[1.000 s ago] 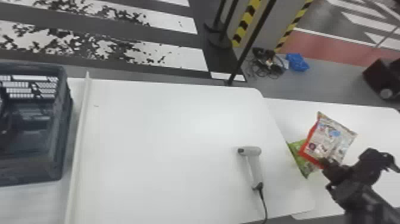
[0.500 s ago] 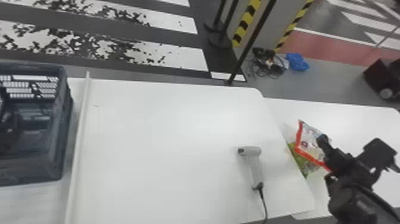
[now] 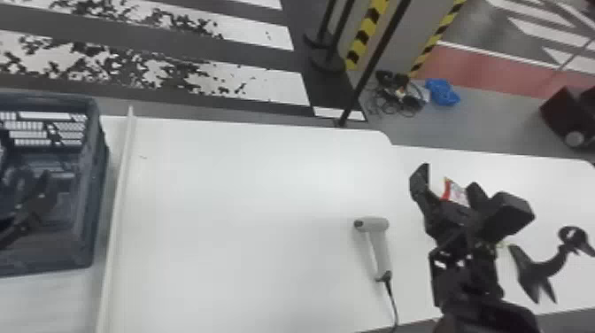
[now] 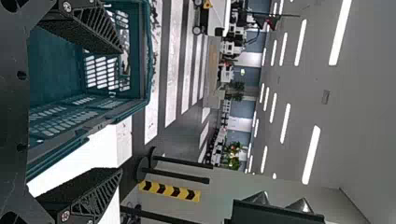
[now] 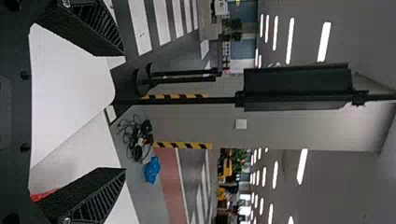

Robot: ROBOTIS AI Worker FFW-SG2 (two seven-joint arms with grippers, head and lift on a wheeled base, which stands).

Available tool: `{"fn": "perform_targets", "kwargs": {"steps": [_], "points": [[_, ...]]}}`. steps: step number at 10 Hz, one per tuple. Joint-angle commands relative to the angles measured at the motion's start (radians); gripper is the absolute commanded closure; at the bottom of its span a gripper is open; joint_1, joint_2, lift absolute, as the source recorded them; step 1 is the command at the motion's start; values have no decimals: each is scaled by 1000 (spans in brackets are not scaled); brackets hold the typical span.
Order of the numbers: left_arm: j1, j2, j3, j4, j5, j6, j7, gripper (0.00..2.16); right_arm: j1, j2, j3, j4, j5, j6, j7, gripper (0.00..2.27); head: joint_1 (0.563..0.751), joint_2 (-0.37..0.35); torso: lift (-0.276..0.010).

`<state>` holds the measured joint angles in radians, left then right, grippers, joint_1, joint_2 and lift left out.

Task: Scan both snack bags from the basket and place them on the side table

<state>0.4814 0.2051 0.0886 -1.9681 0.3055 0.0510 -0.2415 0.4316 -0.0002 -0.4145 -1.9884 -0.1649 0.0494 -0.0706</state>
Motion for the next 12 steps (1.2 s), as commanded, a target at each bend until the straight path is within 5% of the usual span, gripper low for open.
{"fn": "perform_targets", "kwargs": {"steps": [1,6,12], "points": [[2,-12,-26,-14,-23,74,38,97,59,1,141,-1,94,-136,-26,46,695,-291,-75],[3,-35,-81,-25,-66,68,67,97,153,1,390,89,225,-295,-83,46,695,-107,-75],[39,-36,-122,-18,-106,-36,82,97,165,1,442,148,255,-348,-110,46,695,-68,-75]]}}
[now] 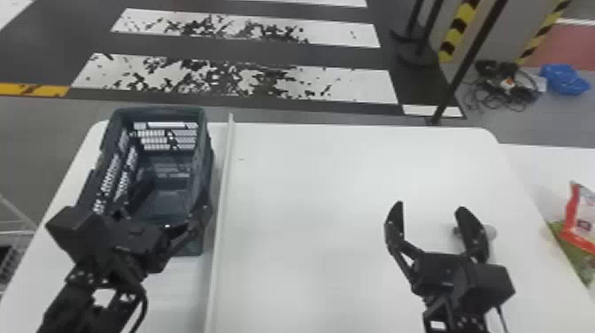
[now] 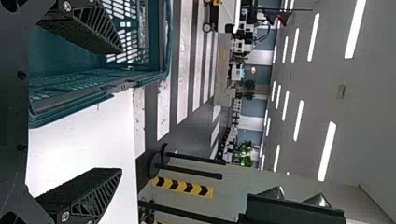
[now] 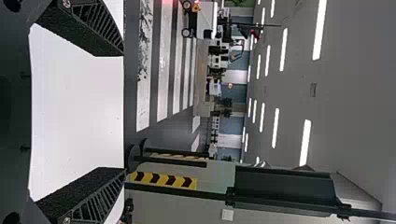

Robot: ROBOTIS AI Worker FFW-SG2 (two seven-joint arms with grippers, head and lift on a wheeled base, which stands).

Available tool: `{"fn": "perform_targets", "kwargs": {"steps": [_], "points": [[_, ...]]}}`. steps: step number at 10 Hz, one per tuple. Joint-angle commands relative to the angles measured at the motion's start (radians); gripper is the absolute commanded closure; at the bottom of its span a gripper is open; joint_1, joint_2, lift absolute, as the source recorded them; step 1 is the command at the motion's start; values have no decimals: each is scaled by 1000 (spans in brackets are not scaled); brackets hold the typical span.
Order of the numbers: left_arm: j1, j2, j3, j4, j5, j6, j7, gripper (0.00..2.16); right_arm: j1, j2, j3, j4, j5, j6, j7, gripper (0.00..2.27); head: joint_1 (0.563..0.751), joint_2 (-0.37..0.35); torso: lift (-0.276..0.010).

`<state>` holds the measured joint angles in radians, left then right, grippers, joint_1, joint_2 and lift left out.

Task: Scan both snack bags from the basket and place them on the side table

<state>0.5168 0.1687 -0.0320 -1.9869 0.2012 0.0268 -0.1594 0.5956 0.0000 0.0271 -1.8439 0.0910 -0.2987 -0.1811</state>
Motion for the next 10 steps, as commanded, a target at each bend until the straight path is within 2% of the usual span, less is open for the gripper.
{"fn": "perform_targets", "kwargs": {"steps": [1,6,10], "points": [[9,-3,-2,-3,-5,-21,5,97,1,1,-1,5,-1,7,0,46,695,-67,-75],[42,-25,-11,-16,-45,-37,14,100,15,1,-15,3,-10,22,0,46,695,-83,-75],[71,-34,-12,-27,-66,-34,17,100,27,1,-13,-6,-20,22,0,46,695,-97,-75]]}}
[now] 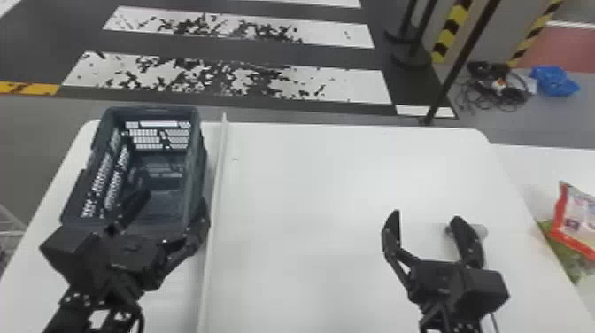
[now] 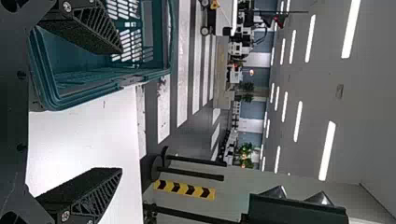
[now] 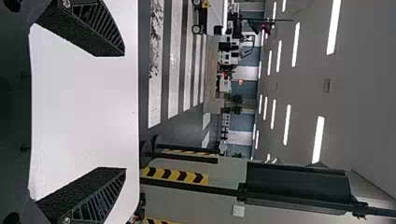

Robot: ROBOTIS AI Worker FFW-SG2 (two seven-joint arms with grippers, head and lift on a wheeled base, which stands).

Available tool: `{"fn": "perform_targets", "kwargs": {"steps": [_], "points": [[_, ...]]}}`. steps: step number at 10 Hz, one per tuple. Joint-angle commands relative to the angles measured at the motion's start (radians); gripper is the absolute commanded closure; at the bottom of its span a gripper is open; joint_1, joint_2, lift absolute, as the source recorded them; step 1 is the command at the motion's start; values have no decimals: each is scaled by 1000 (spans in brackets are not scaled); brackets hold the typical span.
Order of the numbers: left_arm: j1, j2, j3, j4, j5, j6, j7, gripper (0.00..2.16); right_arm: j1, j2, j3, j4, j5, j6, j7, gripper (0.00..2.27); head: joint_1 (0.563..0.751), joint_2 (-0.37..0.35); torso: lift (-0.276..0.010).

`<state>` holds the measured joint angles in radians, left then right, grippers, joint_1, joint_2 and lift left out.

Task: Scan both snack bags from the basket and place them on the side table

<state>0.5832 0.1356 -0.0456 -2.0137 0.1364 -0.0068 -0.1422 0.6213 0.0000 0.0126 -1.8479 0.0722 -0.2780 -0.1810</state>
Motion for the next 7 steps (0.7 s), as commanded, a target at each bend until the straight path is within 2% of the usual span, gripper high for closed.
{"fn": "perform_targets", "kwargs": {"steps": [1,7], "points": [[9,-1,1,0,-1,3,1,100,3,1,3,-4,-2,1,0,46,695,-98,-75],[24,4,-8,-13,-8,12,6,100,21,1,12,-25,-2,35,0,46,695,-99,-75]]}}
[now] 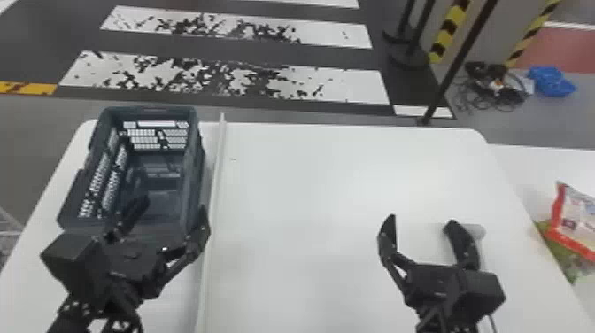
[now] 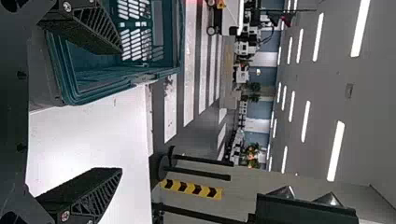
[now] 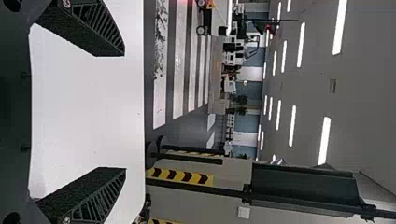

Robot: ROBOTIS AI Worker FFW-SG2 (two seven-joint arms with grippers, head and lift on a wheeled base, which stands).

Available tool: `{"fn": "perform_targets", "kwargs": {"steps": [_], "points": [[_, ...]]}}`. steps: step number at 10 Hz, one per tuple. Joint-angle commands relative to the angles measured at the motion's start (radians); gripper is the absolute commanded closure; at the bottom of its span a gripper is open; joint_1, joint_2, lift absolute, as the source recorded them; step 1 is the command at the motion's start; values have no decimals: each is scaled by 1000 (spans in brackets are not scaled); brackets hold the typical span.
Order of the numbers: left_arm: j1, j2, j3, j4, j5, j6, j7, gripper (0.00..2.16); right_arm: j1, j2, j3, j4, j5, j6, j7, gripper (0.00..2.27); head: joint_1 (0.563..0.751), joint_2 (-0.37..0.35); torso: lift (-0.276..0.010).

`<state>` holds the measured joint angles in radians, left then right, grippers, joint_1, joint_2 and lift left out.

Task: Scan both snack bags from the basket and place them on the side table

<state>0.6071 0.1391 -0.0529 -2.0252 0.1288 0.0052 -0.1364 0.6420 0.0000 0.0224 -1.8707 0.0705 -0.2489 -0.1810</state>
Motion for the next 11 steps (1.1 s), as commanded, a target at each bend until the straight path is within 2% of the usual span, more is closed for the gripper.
{"fn": "perform_targets", "kwargs": {"steps": [1,6,11], "points": [[-1,1,1,-1,0,0,0,100,-1,1,5,-2,0,9,0,46,695,-99,-75],[-32,1,-5,13,5,10,5,100,-16,1,2,1,0,9,2,46,695,-92,-75],[-33,-4,-1,23,5,13,11,100,-25,1,5,2,0,18,3,46,695,-88,-75]]}}
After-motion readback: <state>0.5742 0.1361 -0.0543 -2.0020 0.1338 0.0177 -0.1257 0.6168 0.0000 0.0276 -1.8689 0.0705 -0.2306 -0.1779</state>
